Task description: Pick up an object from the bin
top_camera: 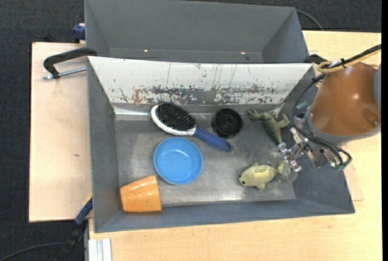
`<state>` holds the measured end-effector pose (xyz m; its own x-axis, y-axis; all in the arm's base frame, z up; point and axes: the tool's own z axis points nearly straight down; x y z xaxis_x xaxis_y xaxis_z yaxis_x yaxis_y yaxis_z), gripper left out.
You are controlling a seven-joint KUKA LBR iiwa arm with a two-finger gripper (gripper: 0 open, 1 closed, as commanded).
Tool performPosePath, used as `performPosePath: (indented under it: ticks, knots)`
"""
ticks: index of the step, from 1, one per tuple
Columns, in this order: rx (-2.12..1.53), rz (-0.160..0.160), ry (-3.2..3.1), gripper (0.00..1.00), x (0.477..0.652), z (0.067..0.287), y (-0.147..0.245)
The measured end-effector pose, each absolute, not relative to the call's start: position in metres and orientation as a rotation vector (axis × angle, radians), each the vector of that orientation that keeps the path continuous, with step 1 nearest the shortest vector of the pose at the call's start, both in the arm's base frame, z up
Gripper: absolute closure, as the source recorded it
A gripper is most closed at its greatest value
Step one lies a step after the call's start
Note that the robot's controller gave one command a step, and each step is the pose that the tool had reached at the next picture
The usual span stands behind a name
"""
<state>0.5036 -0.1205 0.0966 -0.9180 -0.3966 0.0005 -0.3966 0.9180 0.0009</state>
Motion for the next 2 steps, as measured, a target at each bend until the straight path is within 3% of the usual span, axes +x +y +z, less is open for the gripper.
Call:
performPosePath:
  ticks: [1,2]
  knots:
    - [0.635,0.007,-3.089,1.0,0.512,0.15,-0.127]
    - [0.58,0.009,-3.103,1.0,0.512,0.241,-0.126]
